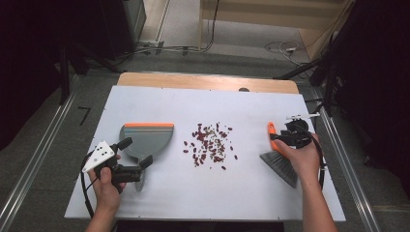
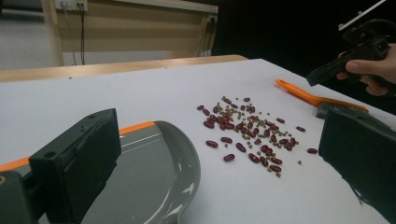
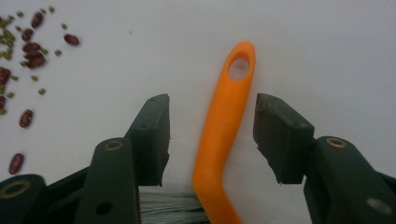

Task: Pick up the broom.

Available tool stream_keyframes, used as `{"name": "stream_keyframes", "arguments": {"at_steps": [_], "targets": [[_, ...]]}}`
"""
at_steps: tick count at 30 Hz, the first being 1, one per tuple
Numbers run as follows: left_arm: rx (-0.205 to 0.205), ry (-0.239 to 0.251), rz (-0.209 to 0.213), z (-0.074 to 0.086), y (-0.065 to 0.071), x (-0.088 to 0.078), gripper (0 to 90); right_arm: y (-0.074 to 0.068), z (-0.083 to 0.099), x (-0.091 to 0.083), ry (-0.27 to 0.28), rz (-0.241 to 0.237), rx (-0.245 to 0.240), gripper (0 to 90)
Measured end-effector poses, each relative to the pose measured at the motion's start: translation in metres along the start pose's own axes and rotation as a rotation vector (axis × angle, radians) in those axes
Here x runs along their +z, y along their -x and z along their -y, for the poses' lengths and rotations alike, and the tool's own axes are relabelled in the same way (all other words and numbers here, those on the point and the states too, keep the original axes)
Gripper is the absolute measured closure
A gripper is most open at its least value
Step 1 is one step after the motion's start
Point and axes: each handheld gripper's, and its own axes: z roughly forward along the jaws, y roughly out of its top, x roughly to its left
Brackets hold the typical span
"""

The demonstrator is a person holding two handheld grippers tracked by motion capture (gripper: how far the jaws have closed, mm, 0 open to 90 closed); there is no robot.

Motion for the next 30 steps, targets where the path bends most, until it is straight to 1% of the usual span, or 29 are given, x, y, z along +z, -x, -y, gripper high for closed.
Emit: {"name": "stream_keyframes", "arguments": {"at_steps": [1,2,3,4,5,6,8,9,11,12,14,15,17,18,21,24,25,28,30], "targets": [[0.003,-0.004,0.003,0.000,0.000,0.001,0.0,0.001,0.000,0.002,-0.015,-0.011,0.008,46.4],[0.003,-0.004,0.003,0.000,0.000,0.001,0.0,0.001,0.000,0.002,-0.015,-0.011,0.008,46.4],[0.003,-0.005,0.004,0.001,0.001,0.001,0.0,0.001,0.001,0.004,-0.029,-0.012,0.006,47.8],[0.002,-0.007,0.004,0.001,0.001,0.002,0.0,0.000,0.003,0.006,-0.041,0.016,-0.013,51.0],[0.005,-0.012,0.007,0.001,0.001,0.002,0.0,0.000,0.003,0.006,-0.041,0.016,-0.013,51.0],[0.005,-0.014,0.010,0.001,0.001,0.002,0.0,-0.001,0.005,0.008,-0.056,0.020,0.003,53.1],[0.005,-0.014,0.011,0.001,0.002,0.003,0.0,0.000,0.007,0.010,-0.085,0.007,0.035,55.5],[0.006,-0.014,0.011,0.001,0.002,0.003,0.0,0.000,0.007,0.010,-0.085,0.007,0.035,55.5],[0.006,-0.014,0.012,0.001,0.002,0.003,0.0,0.000,0.008,0.012,-0.111,0.014,0.044,57.4],[0.006,-0.014,0.013,0.001,0.002,0.003,0.0,0.000,0.009,0.013,-0.130,0.025,0.043,59.6],[0.005,-0.014,0.013,0.001,0.002,0.003,0.0,-0.001,0.009,0.014,-0.140,0.029,0.041,60.2],[0.005,-0.014,0.013,0.001,0.002,0.003,0.0,-0.001,0.010,0.015,-0.159,0.027,0.039,61.8],[0.005,-0.014,0.013,0.001,0.002,0.003,0.0,-0.003,0.011,0.017,-0.189,0.053,0.036,65.3],[0.004,-0.014,0.013,0.001,0.002,0.003,0.0,-0.003,0.012,0.018,-0.200,0.059,0.020,65.8],[-0.004,-0.005,0.014,0.001,0.002,0.002,0.0,-0.004,0.013,0.019,-0.203,0.066,0.013,65.9],[-0.009,-0.004,0.014,0.000,0.002,0.001,0.0,-0.007,0.011,0.021,-0.221,0.079,0.002,65.8],[-0.011,-0.004,0.013,0.000,0.002,0.001,0.0,-0.006,0.011,0.021,-0.219,0.074,0.001,66.2],[-0.010,-0.006,0.018,0.000,0.003,0.003,0.0,0.000,0.012,0.020,-0.209,0.039,0.054,67.6],[-0.007,-0.010,0.020,0.000,0.005,0.003,0.0,0.003,0.013,0.019,-0.201,0.021,0.050,67.8]]}}
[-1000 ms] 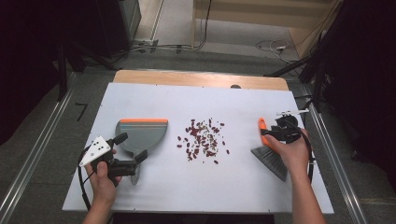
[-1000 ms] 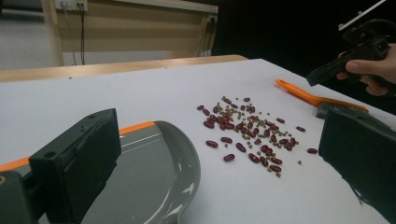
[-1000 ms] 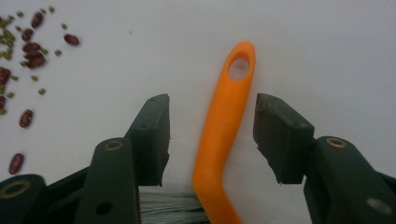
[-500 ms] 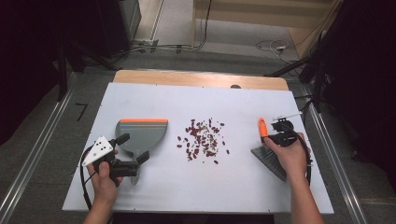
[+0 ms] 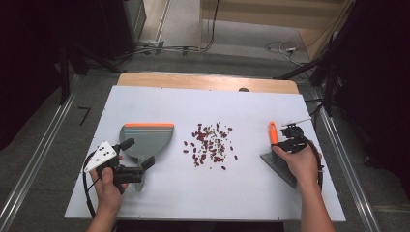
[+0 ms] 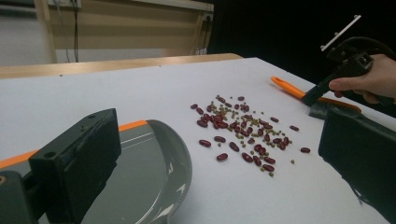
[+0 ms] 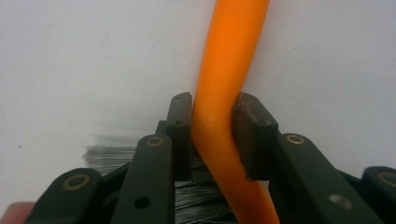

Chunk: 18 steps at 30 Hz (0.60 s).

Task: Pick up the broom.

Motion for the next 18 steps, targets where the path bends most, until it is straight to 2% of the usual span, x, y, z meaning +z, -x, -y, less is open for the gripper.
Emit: {"name": "stream_keyframes", "arguments": {"at_steps": [3,4,8,9,13,15,16,18], "targets": [[-0.001,0.008,0.007,-0.002,0.002,0.000,0.0,0.001,0.003,0.000,0.021,-0.011,-0.019,67.8],[0.006,0.008,0.007,-0.003,0.003,-0.001,0.0,0.004,0.007,-0.001,0.054,-0.037,-0.003,67.8],[0.014,0.012,0.006,-0.006,0.004,-0.001,0.0,0.008,0.012,-0.002,0.097,-0.064,0.011,67.8],[0.014,0.011,0.007,-0.006,0.004,-0.001,0.0,0.008,0.014,-0.005,0.136,-0.066,0.001,67.9],[0.019,0.009,0.001,-0.007,0.005,0.000,0.0,0.010,0.021,-0.017,0.243,-0.108,0.014,68.1],[0.019,0.010,0.000,-0.008,0.005,-0.001,0.0,0.012,0.025,-0.023,0.304,-0.101,0.039,68.2],[0.021,0.008,0.000,-0.008,0.005,-0.001,0.0,0.013,0.028,-0.025,0.335,-0.123,0.033,68.2],[0.020,0.014,-0.002,-0.009,0.006,-0.002,0.0,0.015,0.032,-0.030,0.396,-0.129,0.068,68.3]]}}
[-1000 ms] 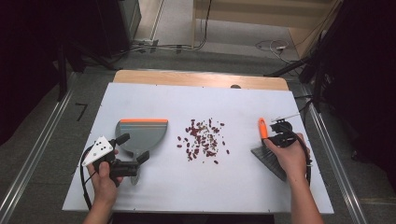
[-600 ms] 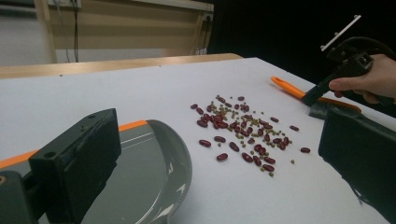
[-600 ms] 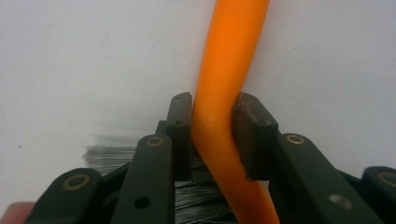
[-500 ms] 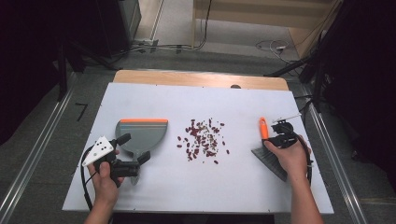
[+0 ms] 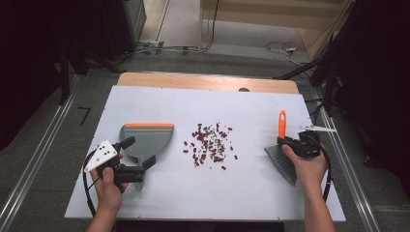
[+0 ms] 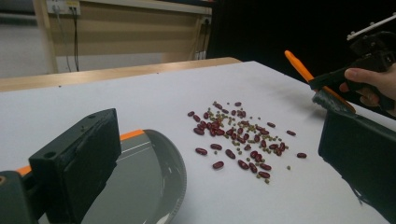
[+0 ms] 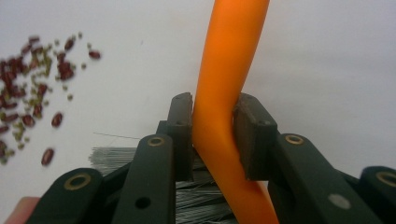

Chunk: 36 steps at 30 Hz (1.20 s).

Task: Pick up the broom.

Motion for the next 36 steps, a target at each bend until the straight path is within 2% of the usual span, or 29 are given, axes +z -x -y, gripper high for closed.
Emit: {"name": "stream_keyframes", "arguments": {"at_steps": [5,7,10,13,17,18,20,21,22,23,25,26,31,32,33,35,36], "targets": [[0.001,0.002,0.004,-0.002,0.001,0.001,0.0,0.008,0.004,-0.017,0.188,-0.115,0.092,68.7],[0.003,0.001,0.005,-0.003,0.001,0.001,0.0,0.008,0.006,-0.023,0.276,-0.169,0.080,68.9],[0.006,0.002,0.009,-0.004,0.003,0.002,0.0,0.004,0.006,-0.031,0.363,-0.195,0.053,69.0],[0.009,0.003,0.011,-0.004,0.005,0.003,0.0,-0.004,0.003,-0.040,0.431,-0.213,0.048,69.0],[0.009,0.001,0.013,-0.005,0.006,0.004,0.0,-0.014,-0.001,-0.045,0.459,-0.220,0.013,69.0],[0.009,-0.002,0.014,-0.006,0.008,0.004,0.0,-0.023,-0.003,-0.047,0.472,-0.216,-0.010,69.0],[0.007,-0.002,0.014,-0.006,0.009,0.005,0.0,-0.032,-0.005,-0.048,0.476,-0.221,-0.024,69.0],[0.008,-0.006,0.016,-0.006,0.009,0.006,0.0,-0.032,-0.005,-0.048,0.476,-0.221,-0.024,69.0],[0.011,-0.009,0.020,-0.007,0.010,0.007,0.0,-0.041,-0.007,-0.049,0.479,-0.224,-0.045,69.0],[0.015,-0.017,0.021,-0.007,0.012,0.008,0.0,-0.041,-0.007,-0.049,0.479,-0.224,-0.045,69.0],[0.018,-0.024,0.033,-0.008,0.015,0.011,0.0,-0.050,-0.009,-0.049,0.482,-0.237,-0.061,69.0],[0.022,-0.028,0.037,-0.008,0.017,0.012,0.0,-0.059,-0.009,-0.048,0.480,-0.244,-0.074,69.1],[0.023,-0.041,0.058,-0.011,0.027,0.019,0.0,-0.080,-0.010,-0.044,0.479,-0.272,-0.100,69.0],[0.018,-0.040,0.061,-0.012,0.029,0.021,0.0,-0.080,-0.010,-0.044,0.479,-0.272,-0.100,69.0],[0.015,-0.041,0.061,-0.013,0.031,0.023,0.0,-0.088,-0.010,-0.043,0.479,-0.279,-0.107,69.0],[0.019,-0.051,0.067,-0.015,0.036,0.026,0.0,-0.097,-0.009,-0.041,0.480,-0.284,-0.120,69.0],[0.020,-0.053,0.076,-0.015,0.038,0.028,0.0,-0.097,-0.009,-0.041,0.480,-0.284,-0.120,69.0]]}}
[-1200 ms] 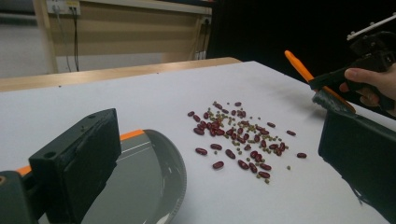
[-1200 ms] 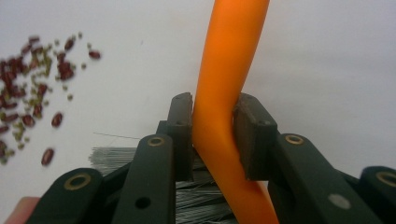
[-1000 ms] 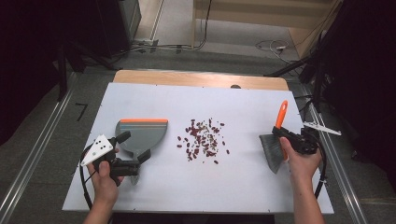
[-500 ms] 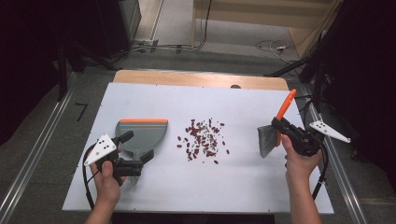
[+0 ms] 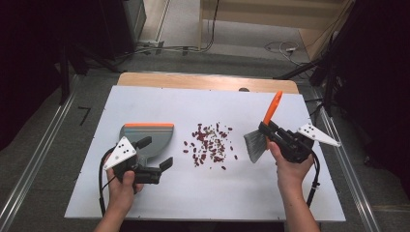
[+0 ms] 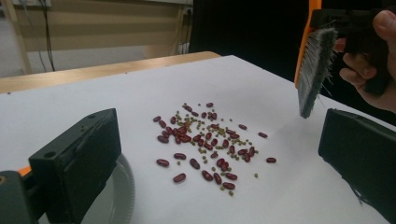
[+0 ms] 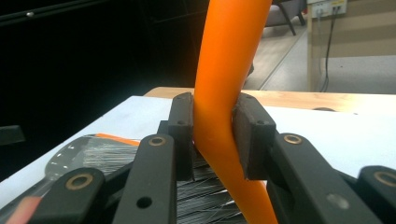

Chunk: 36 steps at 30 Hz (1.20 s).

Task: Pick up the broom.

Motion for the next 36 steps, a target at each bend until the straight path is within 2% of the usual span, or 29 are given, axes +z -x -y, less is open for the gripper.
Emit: {"name": "stream_keyframes", "arguments": {"at_steps": [1,3,4,7,8,9,10,14,16,23,29,36], "targets": [[0.000,-0.002,0.007,0.000,0.002,0.002,0.0,-0.008,0.001,0.003,-0.002,-0.005,-0.002,69.1],[-0.002,-0.007,0.024,-0.001,0.006,0.005,0.0,-0.012,0.001,0.005,0.000,-0.009,-0.006,69.0],[0.000,-0.014,0.029,-0.001,0.008,0.007,0.0,-0.019,0.002,0.008,-0.001,-0.018,-0.009,69.1],[-0.004,-0.021,0.045,-0.002,0.014,0.012,0.4,-0.026,0.003,0.010,-0.002,-0.033,-0.008,69.1],[-0.005,-0.025,0.048,-0.002,0.016,0.013,0.6,-0.033,0.004,0.013,0.000,-0.046,-0.011,69.1],[-0.005,-0.028,0.053,-0.003,0.018,0.014,0.6,-0.033,0.004,0.013,0.000,-0.046,-0.011,69.1],[-0.011,-0.029,0.061,-0.003,0.019,0.016,0.8,-0.040,0.005,0.015,0.002,-0.055,-0.016,69.1],[-0.013,-0.046,0.079,-0.002,0.027,0.022,1.3,-0.049,0.007,0.019,0.004,-0.077,-0.017,69.0],[-0.016,-0.055,0.092,-0.001,0.033,0.026,2.1,-0.058,0.009,0.022,0.003,-0.090,-0.021,69.0],[-0.021,-0.073,0.112,0.001,0.043,0.034,4.5,-0.073,0.013,0.029,0.001,-0.117,-0.028,69.0],[-0.008,-0.096,0.119,0.003,0.056,0.043,9.4,-0.091,0.017,0.034,-0.003,-0.150,-0.035,69.0],[-0.015,-0.092,0.147,0.004,0.064,0.047,13.6,-0.105,0.020,0.039,-0.012,-0.186,-0.049,69.0]]}}
